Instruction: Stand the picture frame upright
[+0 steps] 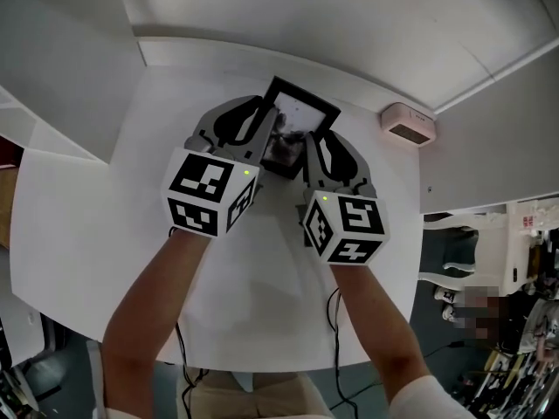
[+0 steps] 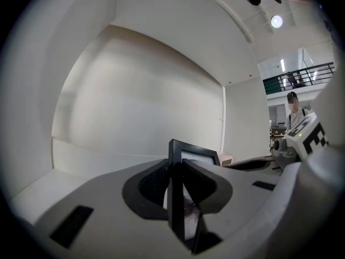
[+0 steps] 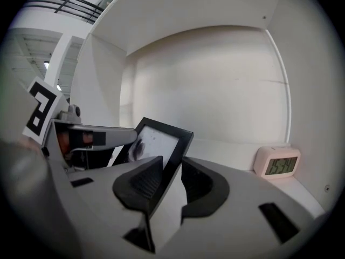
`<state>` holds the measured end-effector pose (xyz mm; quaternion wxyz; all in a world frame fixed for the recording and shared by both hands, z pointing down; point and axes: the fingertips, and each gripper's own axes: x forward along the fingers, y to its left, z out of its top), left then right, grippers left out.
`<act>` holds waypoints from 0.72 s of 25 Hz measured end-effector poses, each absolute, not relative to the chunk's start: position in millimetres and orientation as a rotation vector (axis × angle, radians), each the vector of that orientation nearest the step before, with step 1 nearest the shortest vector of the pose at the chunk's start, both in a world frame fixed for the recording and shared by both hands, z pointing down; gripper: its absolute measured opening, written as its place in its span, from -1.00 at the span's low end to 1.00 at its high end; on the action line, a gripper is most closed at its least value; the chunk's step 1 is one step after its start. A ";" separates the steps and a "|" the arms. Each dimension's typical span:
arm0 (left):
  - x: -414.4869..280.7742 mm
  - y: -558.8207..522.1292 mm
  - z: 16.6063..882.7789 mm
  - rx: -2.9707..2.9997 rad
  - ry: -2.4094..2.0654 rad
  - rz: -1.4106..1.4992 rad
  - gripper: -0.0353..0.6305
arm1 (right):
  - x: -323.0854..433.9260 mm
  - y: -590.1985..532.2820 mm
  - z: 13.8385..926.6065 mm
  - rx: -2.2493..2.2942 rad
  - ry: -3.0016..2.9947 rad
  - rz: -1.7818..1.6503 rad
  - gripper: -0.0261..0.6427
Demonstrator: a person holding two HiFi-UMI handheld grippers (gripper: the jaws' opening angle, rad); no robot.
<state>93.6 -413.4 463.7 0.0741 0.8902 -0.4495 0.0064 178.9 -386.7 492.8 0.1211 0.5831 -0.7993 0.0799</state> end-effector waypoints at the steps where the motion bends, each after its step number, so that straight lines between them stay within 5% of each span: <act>1: 94.7 -418.7 464.2 2.674 -1.349 0.010 -0.64 | 180.3 -392.1 492.9 1.704 -2.339 0.225 -0.60; 18: 104.4 -482.7 462.3 2.724 -1.440 -0.098 -0.65 | 195.7 -473.7 476.7 1.753 -2.380 0.000 -0.67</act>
